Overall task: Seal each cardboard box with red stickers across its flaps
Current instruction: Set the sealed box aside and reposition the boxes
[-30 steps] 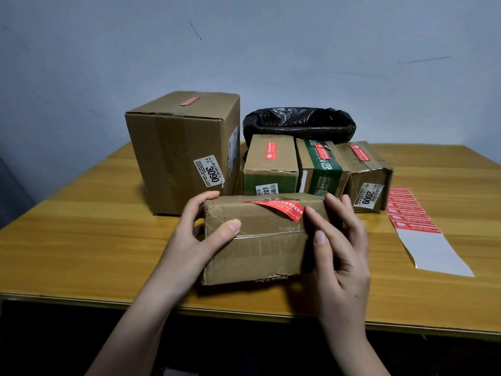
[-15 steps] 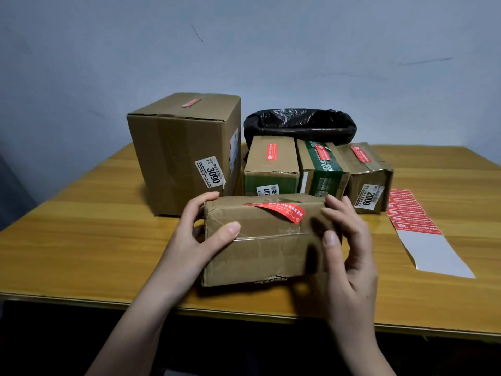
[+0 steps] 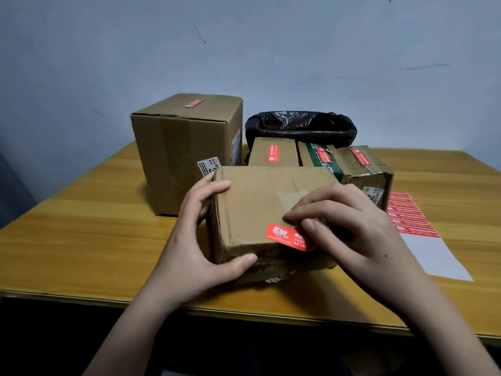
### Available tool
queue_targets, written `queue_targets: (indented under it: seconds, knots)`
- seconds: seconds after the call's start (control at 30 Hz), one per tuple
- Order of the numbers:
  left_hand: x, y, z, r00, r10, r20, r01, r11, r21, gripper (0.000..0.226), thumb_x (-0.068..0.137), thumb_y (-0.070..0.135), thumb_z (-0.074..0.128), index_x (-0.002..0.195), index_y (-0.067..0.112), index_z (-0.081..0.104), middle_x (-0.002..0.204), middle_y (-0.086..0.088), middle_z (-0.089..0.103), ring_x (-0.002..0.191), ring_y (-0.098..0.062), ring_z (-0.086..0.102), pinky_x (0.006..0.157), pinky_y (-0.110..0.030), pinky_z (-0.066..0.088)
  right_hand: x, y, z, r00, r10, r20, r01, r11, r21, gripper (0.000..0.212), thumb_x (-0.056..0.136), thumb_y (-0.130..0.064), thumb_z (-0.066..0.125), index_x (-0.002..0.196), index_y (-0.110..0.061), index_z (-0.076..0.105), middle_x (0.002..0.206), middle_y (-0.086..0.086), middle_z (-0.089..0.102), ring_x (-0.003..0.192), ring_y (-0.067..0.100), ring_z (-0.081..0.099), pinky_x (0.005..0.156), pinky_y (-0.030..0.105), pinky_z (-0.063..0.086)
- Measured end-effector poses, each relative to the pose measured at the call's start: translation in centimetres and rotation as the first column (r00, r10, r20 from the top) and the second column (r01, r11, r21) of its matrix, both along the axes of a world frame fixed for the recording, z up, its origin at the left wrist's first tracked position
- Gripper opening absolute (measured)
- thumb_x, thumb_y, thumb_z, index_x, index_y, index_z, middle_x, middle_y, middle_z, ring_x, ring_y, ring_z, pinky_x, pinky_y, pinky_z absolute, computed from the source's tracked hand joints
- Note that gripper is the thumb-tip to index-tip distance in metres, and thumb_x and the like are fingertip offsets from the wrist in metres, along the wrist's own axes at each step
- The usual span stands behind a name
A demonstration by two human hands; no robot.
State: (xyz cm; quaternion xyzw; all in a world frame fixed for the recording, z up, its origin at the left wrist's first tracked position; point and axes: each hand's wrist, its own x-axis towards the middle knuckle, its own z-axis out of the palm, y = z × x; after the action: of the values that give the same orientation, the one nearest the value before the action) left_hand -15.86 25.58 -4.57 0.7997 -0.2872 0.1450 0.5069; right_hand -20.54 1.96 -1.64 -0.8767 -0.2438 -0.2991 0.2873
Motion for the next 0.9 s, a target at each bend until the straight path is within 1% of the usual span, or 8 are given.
queue_targets:
  seconds: [0.07,0.17,0.3,0.4,0.57,0.63,0.73,0.9]
  knots:
    - [-0.1,-0.1,0.1,0.999,-0.004,0.039,0.003,1.000,0.023,0.086,0.053,0.055,0.077,0.126,0.059,0.033,0.150,0.025,0.021,0.137,0.005,0.027,0.108,-0.024,0.035,0.2,-0.2,0.6,0.997,0.060,-0.058,-0.062,0.997,-0.036,0.025,0.094,-0.035,0.049,0.106,-0.031,0.071,0.105,-0.016,0.059,0.106,0.010,0.055,0.088,0.022,0.042]
    - [-0.1,-0.2,0.0,0.997,-0.019,0.079,0.017,0.999,0.030,0.087,0.054,0.054,0.079,0.128,0.056,0.034,0.152,0.023,0.020,0.140,-0.005,0.029,0.110,-0.041,0.037,0.6,-0.4,0.8,0.978,0.133,-0.163,-0.137,0.990,-0.018,0.025,0.092,-0.039,0.051,0.107,-0.038,0.071,0.107,-0.018,0.057,0.111,0.015,0.053,0.090,0.025,0.041]
    - [0.1,-0.3,-0.2,0.993,-0.027,0.119,0.025,1.000,0.018,0.086,0.054,0.052,0.081,0.127,0.053,0.036,0.153,0.022,0.019,0.141,-0.011,0.029,0.109,-0.047,0.038,1.1,-0.6,0.6,0.954,0.194,-0.227,-0.183,0.981,0.068,0.023,0.091,-0.040,0.053,0.104,-0.040,0.072,0.104,-0.014,0.057,0.111,0.017,0.051,0.090,0.032,0.042]
    - [0.5,-0.3,-0.5,0.992,-0.024,0.126,0.021,1.000,0.023,0.084,0.054,0.051,0.081,0.125,0.053,0.038,0.154,0.018,0.020,0.142,-0.008,0.026,0.110,-0.043,0.037,1.5,-0.5,0.3,0.953,0.200,-0.228,-0.187,0.979,0.077,0.023,0.091,-0.040,0.053,0.103,-0.039,0.073,0.102,-0.013,0.057,0.109,0.018,0.051,0.088,0.036,0.042]
    - [0.8,-0.1,-0.8,0.990,-0.046,0.130,0.044,0.999,0.018,0.080,0.054,0.049,0.081,0.122,0.052,0.040,0.154,0.015,0.022,0.141,-0.002,0.026,0.106,-0.016,0.034,1.9,-0.3,0.2,0.938,0.233,-0.258,-0.215,0.972,0.095,0.024,0.091,-0.039,0.053,0.100,-0.034,0.075,0.100,-0.012,0.057,0.108,0.019,0.052,0.089,0.036,0.043]
    - [0.9,-0.1,-1.0,0.989,-0.058,0.134,0.056,0.998,0.019,0.080,0.054,0.048,0.081,0.123,0.052,0.041,0.154,0.016,0.023,0.141,-0.003,0.026,0.107,-0.016,0.034,2.0,-0.3,0.1,0.932,0.243,-0.267,-0.223,0.969,0.103,0.024,0.091,-0.038,0.053,0.099,-0.032,0.075,0.099,-0.012,0.057,0.108,0.018,0.053,0.091,0.034,0.042]
    - [1.0,0.1,-1.2,0.989,-0.065,0.131,0.062,0.998,0.028,0.080,0.054,0.048,0.082,0.122,0.054,0.041,0.153,0.018,0.022,0.142,-0.005,0.025,0.110,-0.024,0.033,2.1,-0.2,-0.1,0.922,0.260,-0.286,-0.234,0.964,0.124,0.023,0.090,-0.037,0.053,0.095,-0.033,0.075,0.099,-0.010,0.057,0.107,0.018,0.053,0.091,0.029,0.041]
    - [1.2,0.2,-1.4,0.989,-0.092,0.112,0.086,0.995,0.053,0.080,0.055,0.047,0.082,0.123,0.052,0.040,0.153,0.019,0.022,0.141,-0.001,0.024,0.106,-0.013,0.031,2.0,0.0,-0.5,0.912,0.267,-0.311,-0.234,0.962,0.139,0.023,0.090,-0.037,0.053,0.091,-0.032,0.075,0.097,-0.009,0.056,0.107,0.017,0.053,0.091,0.025,0.040]
